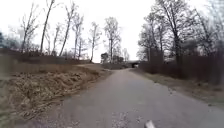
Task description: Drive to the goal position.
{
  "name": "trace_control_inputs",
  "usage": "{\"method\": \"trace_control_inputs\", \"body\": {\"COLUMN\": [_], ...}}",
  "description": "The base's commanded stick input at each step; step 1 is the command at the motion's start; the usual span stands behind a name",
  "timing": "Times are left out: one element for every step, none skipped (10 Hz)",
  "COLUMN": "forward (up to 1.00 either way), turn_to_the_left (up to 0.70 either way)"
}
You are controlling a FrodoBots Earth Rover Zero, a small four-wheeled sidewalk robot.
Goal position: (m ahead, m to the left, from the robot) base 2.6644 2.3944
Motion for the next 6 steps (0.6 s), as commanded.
{"method": "trace_control_inputs", "body": {"forward": [0.7, 0.7, 0.7, 0.7, 0.7, 0.7], "turn_to_the_left": [0.0, 0.0, 0.0, 0.0, 0.0, 0.0]}}
